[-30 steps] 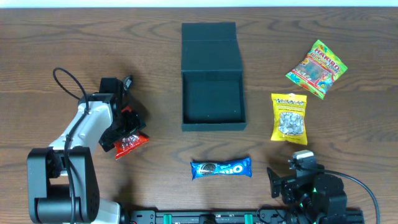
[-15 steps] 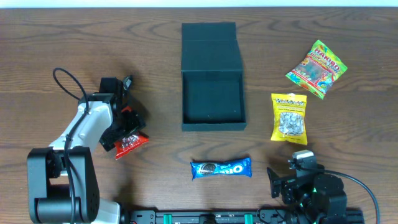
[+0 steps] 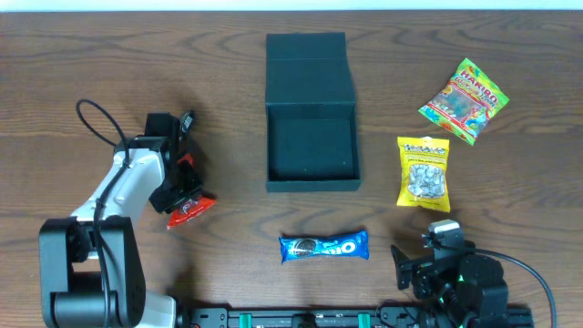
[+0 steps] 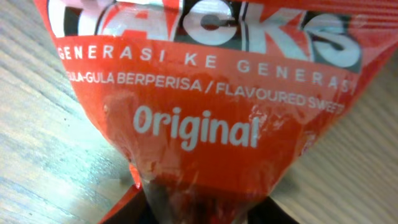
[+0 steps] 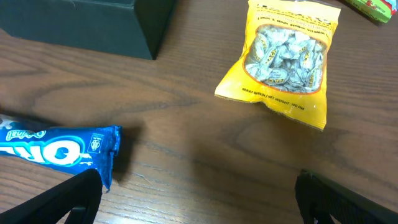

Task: Pack container
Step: 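Lift the red bag with left gripper and carry it over the box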

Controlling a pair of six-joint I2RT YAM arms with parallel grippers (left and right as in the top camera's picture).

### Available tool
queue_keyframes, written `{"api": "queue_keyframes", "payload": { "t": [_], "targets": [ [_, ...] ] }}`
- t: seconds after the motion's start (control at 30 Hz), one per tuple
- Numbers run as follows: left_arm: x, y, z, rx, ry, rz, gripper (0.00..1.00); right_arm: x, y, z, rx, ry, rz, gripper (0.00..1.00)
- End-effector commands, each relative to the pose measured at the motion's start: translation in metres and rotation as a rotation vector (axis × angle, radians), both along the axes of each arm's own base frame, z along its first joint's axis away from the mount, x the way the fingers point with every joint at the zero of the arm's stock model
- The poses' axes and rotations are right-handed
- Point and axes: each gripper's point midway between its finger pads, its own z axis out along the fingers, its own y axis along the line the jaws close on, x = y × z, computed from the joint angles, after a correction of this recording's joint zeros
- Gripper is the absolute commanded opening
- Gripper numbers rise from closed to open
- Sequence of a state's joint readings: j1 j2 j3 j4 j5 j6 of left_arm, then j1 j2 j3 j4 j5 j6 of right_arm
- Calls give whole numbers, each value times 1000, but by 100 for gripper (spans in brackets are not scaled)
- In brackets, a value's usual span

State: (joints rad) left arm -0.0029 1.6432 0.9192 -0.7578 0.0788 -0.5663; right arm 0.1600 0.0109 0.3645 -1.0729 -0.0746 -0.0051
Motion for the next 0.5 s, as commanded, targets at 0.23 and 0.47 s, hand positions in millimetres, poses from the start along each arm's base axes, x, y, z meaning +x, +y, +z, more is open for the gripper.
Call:
{"api": "queue_keyframes", "payload": {
  "t": [0.23,0.47],
  "targets": [
    [7,0,20,0,-66,-5,20,0,-3,-2,-6,4,-12,99],
    [5,-18,42,-1,-89,-116,11,0,-3,-2,-6,4,-12,99]
  ]
}}
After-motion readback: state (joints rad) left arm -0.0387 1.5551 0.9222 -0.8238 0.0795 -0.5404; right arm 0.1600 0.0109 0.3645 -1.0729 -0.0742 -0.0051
